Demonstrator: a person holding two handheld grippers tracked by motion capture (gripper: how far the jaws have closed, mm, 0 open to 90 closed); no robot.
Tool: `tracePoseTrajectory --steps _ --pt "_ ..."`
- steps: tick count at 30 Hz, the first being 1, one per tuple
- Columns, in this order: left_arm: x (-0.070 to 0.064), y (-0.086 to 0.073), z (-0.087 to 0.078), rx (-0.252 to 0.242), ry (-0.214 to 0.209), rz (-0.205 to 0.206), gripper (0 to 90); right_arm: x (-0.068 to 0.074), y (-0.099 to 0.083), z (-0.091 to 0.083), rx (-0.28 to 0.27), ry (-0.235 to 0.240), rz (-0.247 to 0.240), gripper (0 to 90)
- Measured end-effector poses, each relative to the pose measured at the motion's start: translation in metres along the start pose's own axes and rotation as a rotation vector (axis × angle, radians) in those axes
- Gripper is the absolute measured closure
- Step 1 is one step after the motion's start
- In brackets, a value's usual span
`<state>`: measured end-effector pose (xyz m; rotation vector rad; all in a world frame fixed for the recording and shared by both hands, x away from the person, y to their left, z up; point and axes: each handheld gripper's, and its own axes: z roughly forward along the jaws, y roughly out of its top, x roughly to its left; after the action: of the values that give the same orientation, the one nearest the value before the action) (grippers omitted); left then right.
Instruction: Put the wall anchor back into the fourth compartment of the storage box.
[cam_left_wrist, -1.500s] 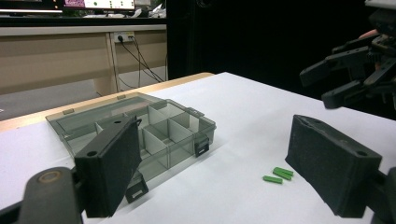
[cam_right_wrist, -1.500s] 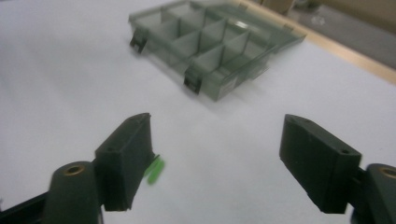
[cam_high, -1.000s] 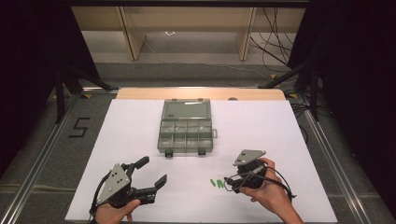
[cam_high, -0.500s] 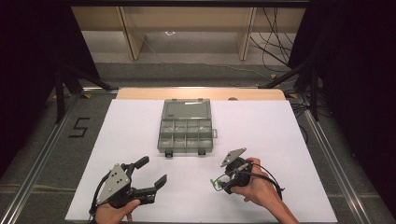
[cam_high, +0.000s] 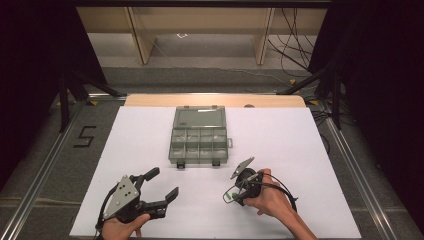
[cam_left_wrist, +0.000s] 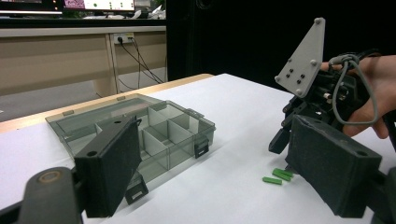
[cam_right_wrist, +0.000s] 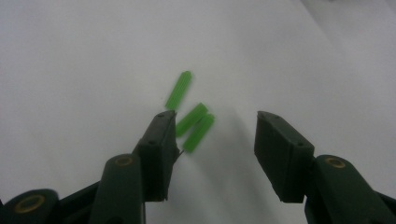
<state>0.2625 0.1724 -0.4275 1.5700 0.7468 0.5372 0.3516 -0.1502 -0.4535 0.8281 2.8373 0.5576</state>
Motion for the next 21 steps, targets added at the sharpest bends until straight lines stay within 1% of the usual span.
tracePoseTrajectory --steps 4,8,14,21 --pt "0.0003 0.0002 -0.0002 -0.001 0.000 0.001 16.8 0.0013 0.0017 0.0035 0.026 0.014 -0.004 53.8" --pt "0.0003 0.0003 -0.0002 -0.001 0.000 0.000 16.8 0.0007 0.0017 0.0056 0.043 0.013 -0.012 57.9" --pt "0.0003 0.0003 -0.0001 -0.001 -0.001 0.001 16.8 -0.0015 0.0013 0.0074 0.058 0.011 -0.025 65.0" --pt "0.0003 0.0002 -0.0001 -0.001 -0.001 0.001 16.8 -0.0026 0.0031 0.0077 0.070 0.030 -0.031 73.4"
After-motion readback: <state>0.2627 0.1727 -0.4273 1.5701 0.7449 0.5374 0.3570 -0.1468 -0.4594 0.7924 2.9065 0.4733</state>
